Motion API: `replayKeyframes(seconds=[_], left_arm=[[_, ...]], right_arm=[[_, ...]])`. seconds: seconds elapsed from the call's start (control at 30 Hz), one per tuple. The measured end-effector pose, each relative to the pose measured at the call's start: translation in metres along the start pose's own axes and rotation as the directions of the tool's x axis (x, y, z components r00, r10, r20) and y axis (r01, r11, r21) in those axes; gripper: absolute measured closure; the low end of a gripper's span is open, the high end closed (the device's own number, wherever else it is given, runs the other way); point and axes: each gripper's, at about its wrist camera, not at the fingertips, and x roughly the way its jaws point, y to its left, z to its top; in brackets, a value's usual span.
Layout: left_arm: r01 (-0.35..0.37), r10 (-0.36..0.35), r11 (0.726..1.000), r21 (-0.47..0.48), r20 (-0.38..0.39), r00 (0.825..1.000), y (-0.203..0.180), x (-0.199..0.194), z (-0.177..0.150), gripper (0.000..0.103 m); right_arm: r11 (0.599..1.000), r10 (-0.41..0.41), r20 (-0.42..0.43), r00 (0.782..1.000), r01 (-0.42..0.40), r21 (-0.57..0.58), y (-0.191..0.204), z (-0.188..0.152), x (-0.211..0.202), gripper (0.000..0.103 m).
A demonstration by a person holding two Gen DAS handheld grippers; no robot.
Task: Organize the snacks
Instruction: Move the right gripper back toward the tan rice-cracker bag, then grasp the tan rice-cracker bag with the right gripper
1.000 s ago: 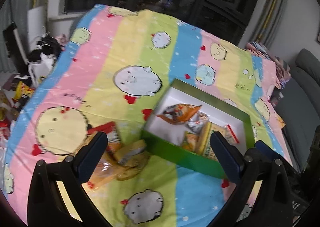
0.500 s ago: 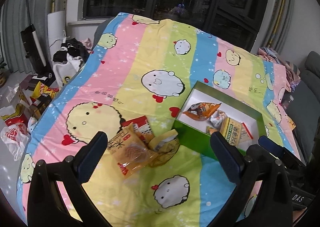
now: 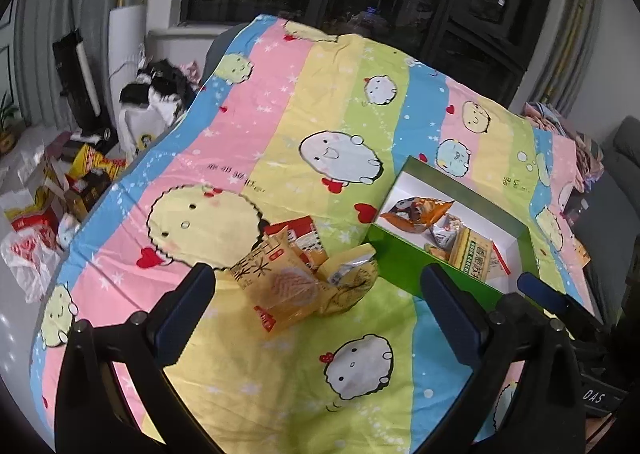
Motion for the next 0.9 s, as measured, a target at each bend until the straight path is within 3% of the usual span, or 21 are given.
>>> replayKeyframes(seconds=[0.2, 0.43, 0.6, 0.8, 0.9], left_arm=[[-0.004, 0.0, 0.996, -0.092, -0.043, 0.999, 0.029, 0.012, -0.002, 0.0], [0.001, -0.007, 0.995, -0.097, -0.067, 0.998, 0.054, 0.046, 0.002, 0.0], [0.06, -0.081, 0.984, -0.166, -0.125, 0.989, 0.073, 0.086, 0.008, 0.0], [0.143, -0.168, 0.981, -0.13, -0.208, 0.964, 0.07, 0.131, 0.013, 0.001], [0.167, -0.195, 0.978, -0.123, -0.266, 0.944, 0.069, 0.142, 0.008, 0.008]], right_arm=[[1.0, 0.008, -0.029, 1.0, -0.009, -0.012, 0.004, -0.004, 0.008, 0.014], [0.998, 0.054, -0.093, 0.994, -0.055, -0.016, 0.011, -0.016, 0.031, 0.014], [0.995, 0.099, -0.129, 0.987, -0.102, -0.017, 0.021, -0.027, 0.051, 0.014], [0.99, 0.13, -0.196, 0.972, -0.137, -0.025, 0.032, -0.042, 0.075, 0.014], [0.989, 0.133, -0.216, 0.967, -0.142, -0.027, 0.033, -0.046, 0.083, 0.014]])
